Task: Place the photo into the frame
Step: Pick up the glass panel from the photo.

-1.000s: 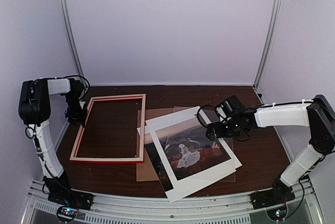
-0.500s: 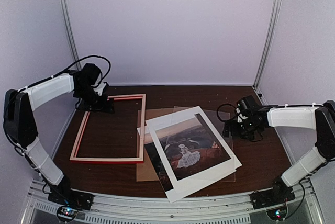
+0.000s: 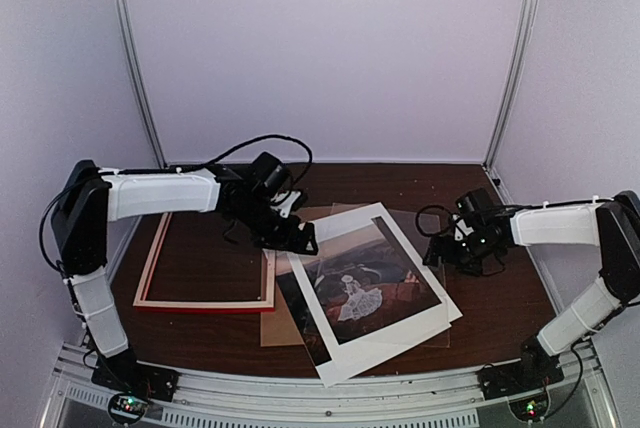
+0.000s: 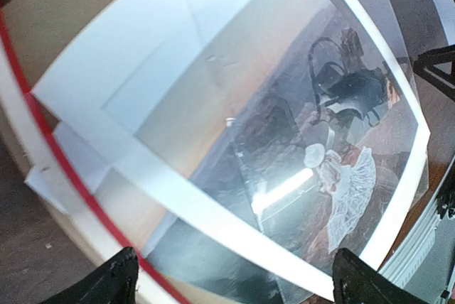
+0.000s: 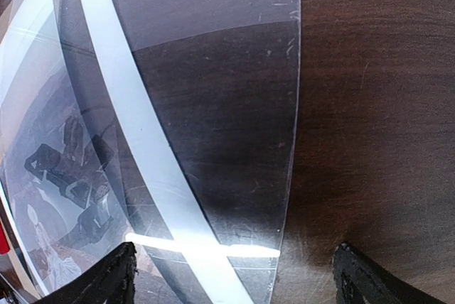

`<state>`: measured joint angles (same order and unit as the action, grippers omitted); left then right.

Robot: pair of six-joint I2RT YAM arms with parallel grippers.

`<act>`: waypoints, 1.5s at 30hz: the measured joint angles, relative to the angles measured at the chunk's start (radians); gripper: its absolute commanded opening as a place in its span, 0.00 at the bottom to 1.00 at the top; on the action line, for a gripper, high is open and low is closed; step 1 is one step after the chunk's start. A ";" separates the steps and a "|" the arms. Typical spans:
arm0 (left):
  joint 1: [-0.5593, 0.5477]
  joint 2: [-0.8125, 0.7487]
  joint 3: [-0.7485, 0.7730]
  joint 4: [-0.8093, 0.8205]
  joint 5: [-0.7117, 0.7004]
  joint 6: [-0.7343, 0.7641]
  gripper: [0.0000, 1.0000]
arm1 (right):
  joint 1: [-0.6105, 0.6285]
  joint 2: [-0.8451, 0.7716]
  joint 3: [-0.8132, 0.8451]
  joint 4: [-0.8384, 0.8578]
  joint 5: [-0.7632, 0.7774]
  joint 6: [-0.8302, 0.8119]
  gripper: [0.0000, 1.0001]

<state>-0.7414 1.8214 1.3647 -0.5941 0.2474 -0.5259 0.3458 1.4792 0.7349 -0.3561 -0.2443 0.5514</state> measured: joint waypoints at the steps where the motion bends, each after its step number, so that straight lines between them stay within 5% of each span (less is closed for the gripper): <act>1: -0.019 0.028 0.014 0.010 0.004 -0.010 0.95 | 0.000 0.000 -0.003 0.005 -0.007 0.003 0.94; 19: -0.095 0.268 0.116 0.130 0.011 -0.230 0.83 | -0.008 -0.008 -0.084 0.196 -0.103 0.123 0.89; 45: -0.087 0.245 -0.002 0.363 0.049 -0.390 0.71 | -0.095 -0.053 -0.188 0.323 -0.280 0.275 0.71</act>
<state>-0.8280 2.0663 1.3628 -0.2310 0.2966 -0.9161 0.2508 1.4265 0.5472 -0.0326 -0.5240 0.8268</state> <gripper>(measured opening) 0.712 0.736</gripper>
